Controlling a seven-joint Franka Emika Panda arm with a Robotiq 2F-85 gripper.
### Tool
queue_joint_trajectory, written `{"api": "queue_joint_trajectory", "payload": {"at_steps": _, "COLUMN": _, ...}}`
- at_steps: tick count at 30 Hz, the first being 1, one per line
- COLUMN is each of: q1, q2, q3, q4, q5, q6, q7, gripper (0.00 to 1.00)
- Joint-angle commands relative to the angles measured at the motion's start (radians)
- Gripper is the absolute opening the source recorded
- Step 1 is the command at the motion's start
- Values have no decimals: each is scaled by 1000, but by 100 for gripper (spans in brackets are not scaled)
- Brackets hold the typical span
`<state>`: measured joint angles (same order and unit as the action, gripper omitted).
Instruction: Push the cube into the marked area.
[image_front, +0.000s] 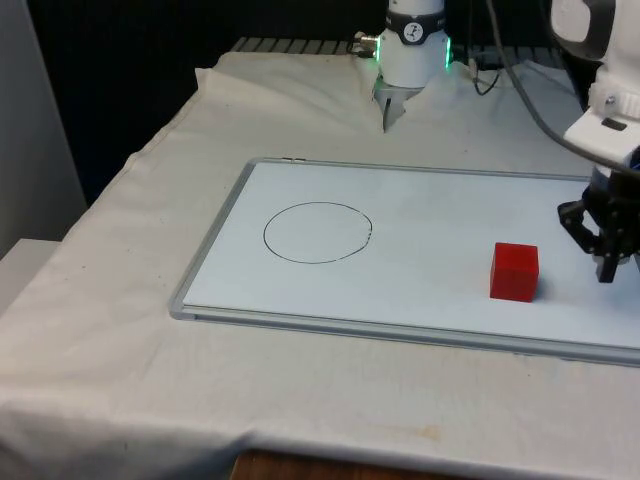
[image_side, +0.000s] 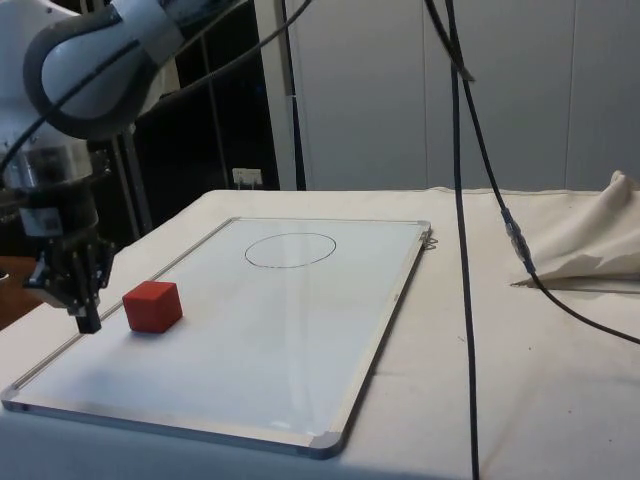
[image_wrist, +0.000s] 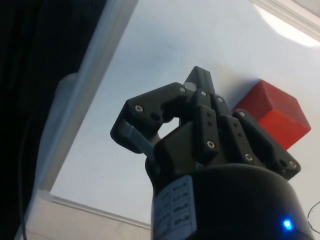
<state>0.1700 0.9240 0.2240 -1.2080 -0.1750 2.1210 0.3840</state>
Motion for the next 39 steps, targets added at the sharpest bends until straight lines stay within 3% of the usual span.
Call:
{"api": "queue_joint_trajectory", "payload": {"at_steps": 1, "q1": -1, "q2": 1, "q3": -2, "q4": 0, "q5": -3, "q6": -1, "q7": 0, "gripper": 0}}
{"api": "queue_joint_trajectory", "payload": {"at_steps": 22, "q1": -14, "q2": 5, "q3": -60, "q4": -7, "q5": -31, "q6": -84, "q7": -4, "gripper": 0}}
{"api": "queue_joint_trajectory", "payload": {"at_steps": 39, "q1": -15, "q2": 4, "q3": -109, "q4": -1, "q5": -72, "q6": -154, "q7": 8, "gripper": 0}}
